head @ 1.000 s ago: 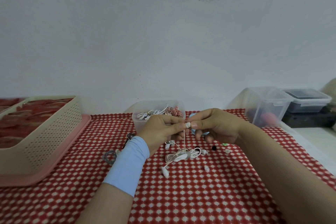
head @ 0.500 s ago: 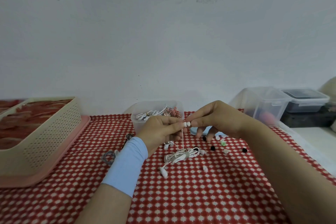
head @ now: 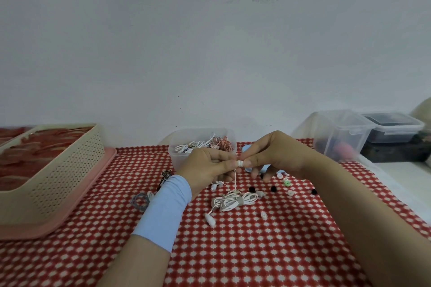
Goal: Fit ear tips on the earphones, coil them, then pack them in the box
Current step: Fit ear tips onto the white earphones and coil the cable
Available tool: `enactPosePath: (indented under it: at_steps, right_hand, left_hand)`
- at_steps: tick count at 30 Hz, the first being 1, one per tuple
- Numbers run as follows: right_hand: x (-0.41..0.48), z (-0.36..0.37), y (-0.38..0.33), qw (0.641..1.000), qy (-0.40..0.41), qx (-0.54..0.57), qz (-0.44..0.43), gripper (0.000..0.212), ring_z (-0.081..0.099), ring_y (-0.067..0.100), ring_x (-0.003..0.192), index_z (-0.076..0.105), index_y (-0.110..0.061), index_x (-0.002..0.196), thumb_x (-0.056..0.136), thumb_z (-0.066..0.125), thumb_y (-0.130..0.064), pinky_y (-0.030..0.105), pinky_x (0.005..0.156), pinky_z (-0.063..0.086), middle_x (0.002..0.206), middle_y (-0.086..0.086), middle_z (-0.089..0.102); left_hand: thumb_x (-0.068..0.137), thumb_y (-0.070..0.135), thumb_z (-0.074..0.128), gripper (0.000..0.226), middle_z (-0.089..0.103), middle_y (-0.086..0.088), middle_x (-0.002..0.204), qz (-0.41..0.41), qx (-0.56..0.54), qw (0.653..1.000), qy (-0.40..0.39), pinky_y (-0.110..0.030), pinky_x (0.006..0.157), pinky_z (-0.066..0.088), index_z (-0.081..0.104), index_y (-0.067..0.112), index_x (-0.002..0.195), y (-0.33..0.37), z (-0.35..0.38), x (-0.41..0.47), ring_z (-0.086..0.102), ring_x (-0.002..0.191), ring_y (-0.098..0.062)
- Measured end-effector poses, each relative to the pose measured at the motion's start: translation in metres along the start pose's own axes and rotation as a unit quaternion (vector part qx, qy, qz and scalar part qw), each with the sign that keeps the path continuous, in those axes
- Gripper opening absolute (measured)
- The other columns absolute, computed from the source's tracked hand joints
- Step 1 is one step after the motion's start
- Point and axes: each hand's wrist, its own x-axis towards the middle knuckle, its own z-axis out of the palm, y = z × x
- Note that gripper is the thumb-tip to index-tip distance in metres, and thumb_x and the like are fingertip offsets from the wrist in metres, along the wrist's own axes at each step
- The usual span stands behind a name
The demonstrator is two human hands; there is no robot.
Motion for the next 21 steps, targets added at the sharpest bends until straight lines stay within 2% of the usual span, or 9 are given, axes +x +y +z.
enactPosePath:
  at_steps: [8,10,14,18,21]
  right_hand:
    - [0.0034,0.0003,0.0027,1.0,0.004,-0.004,0.012,0.009,0.071,0.019,0.07,0.083,-0.012,0.092,0.083,0.081,-0.011,0.031,0.058,0.06,0.089,0.013,0.078]
    - [0.004,0.0015,0.0034,1.0,0.006,0.004,0.015,0.011,0.071,0.019,0.069,0.083,-0.012,0.093,0.083,0.08,-0.011,0.032,0.059,0.06,0.089,0.011,0.078]
    - [0.0052,0.0032,0.0043,0.999,0.022,0.026,-0.012,0.014,0.071,0.024,0.071,0.082,-0.014,0.099,0.085,0.078,-0.015,0.031,0.058,0.061,0.094,0.009,0.079]
    - [0.0073,0.0044,0.004,0.997,0.046,-0.031,-0.054,0.023,0.075,0.03,0.077,0.078,-0.019,0.108,0.085,0.08,-0.017,0.035,0.06,0.063,0.094,0.004,0.079]
    - [0.0104,0.0091,0.0042,0.989,0.084,-0.083,-0.093,0.015,0.076,0.029,0.075,0.082,-0.017,0.096,0.082,0.083,-0.012,0.043,0.06,0.064,0.087,0.0,0.079]
  left_hand:
    - [0.083,0.002,0.073,0.009,0.072,-0.01,0.07,0.026,0.063,0.997,0.023,-0.022,0.062,0.057,0.074,0.005,0.091,0.002,0.0004,0.0002,0.068,0.06,-0.014]
    - [0.083,0.004,0.074,0.01,0.073,-0.013,0.074,0.032,0.071,0.997,0.029,-0.022,0.063,0.057,0.075,0.006,0.093,0.0023,0.0,0.0007,0.068,0.062,-0.015]
    - [0.085,0.007,0.073,0.009,0.074,-0.02,0.088,0.028,0.034,0.998,0.046,-0.025,0.066,0.058,0.075,0.007,0.094,0.003,-0.0012,0.0018,0.068,0.072,-0.022]
    - [0.084,0.011,0.073,0.006,0.073,-0.016,0.083,0.013,-0.006,0.999,0.047,-0.025,0.064,0.057,0.077,0.01,0.089,0.0047,-0.0007,0.0014,0.066,0.072,-0.022]
    - [0.087,0.01,0.07,0.01,0.074,-0.018,0.088,-0.006,-0.024,0.999,0.033,-0.025,0.064,0.056,0.076,0.006,0.094,0.0037,-0.0011,0.0021,0.067,0.077,-0.024]
